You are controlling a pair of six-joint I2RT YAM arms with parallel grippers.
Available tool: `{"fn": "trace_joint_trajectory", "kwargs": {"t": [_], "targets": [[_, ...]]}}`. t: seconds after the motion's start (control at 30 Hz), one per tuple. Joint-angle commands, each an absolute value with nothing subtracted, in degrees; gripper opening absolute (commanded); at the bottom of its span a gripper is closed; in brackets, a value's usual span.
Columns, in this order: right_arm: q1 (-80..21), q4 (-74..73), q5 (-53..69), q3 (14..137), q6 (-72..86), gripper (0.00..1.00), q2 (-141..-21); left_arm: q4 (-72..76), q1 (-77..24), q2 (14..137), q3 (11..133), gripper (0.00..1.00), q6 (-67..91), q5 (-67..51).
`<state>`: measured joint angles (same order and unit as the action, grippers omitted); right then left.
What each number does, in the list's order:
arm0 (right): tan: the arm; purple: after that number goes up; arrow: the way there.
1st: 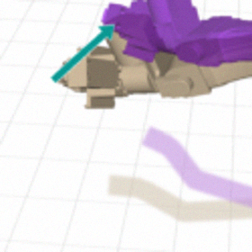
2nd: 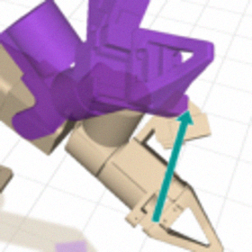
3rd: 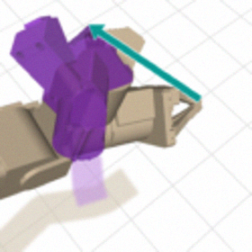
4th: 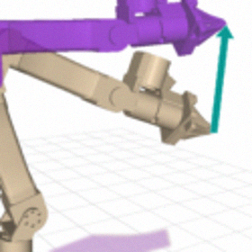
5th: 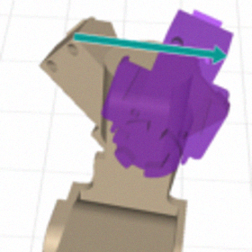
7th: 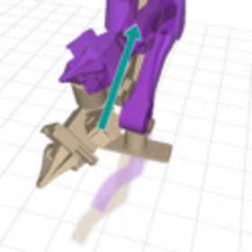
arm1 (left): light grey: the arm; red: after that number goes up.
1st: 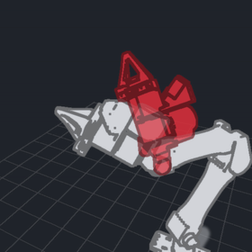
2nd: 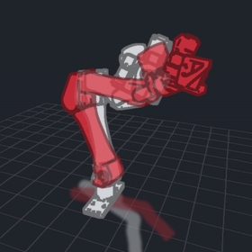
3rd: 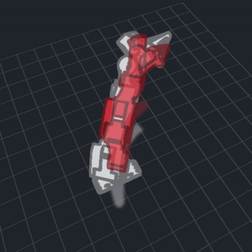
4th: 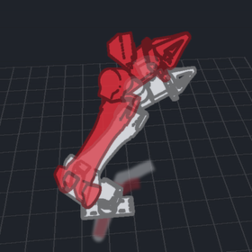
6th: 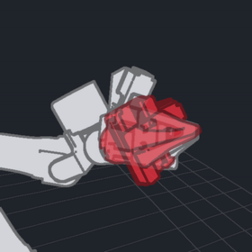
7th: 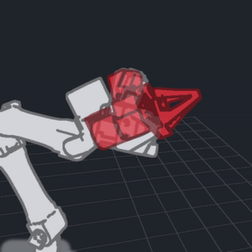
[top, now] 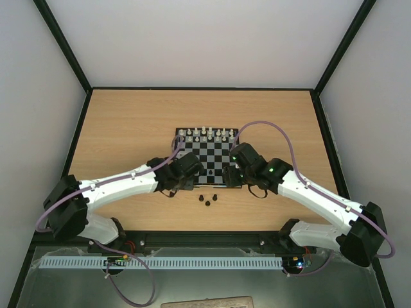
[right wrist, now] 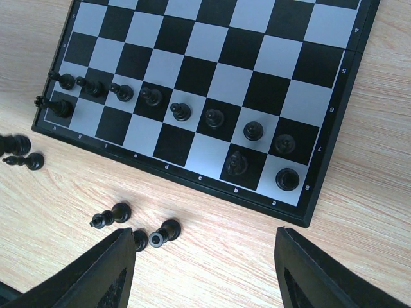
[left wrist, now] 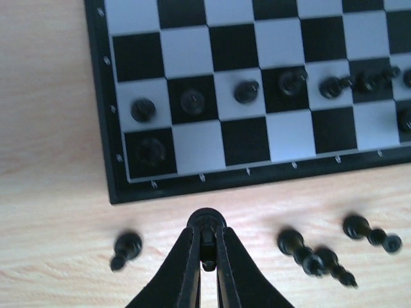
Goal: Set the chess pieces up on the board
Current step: Place the chess piece on the chessboard.
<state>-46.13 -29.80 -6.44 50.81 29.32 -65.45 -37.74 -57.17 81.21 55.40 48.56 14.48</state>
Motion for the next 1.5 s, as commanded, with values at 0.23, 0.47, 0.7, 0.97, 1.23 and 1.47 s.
{"fn": "trace_joint_trajectory", "kwargs": {"t": [0.23, 0.47, 0.7, 0.97, 1.23, 1.47], "targets": [[-45.9, -30.6, -6.3, 50.1, 28.5, 0.60, -64.7, -39.0, -52.7, 89.0, 61.0, 0.03, 39.0, 17.3], [-45.9, -30.5, -6.3, 50.0, 28.5, 0.60, -65.0, -35.4, -51.9, 92.0, 61.0, 0.04, 37.6, 16.4], [-45.9, -30.5, -6.3, 50.0, 28.5, 0.60, -65.0, -33.1, -51.8, 94.4, 61.4, 0.05, 36.6, 15.9], [-45.9, -30.5, -6.2, 49.9, 28.5, 0.60, -65.2, -31.9, -51.5, 95.9, 61.0, 0.06, 36.4, 16.1], [-45.9, -30.5, -6.3, 49.9, 28.5, 0.60, -65.3, -31.2, -51.1, 96.8, 60.3, 0.09, 36.2, 16.2], [-45.9, -30.5, -6.2, 49.8, 28.5, 0.60, -65.5, -30.9, -50.8, 96.8, 59.8, 0.13, 36.3, 15.8]]}}
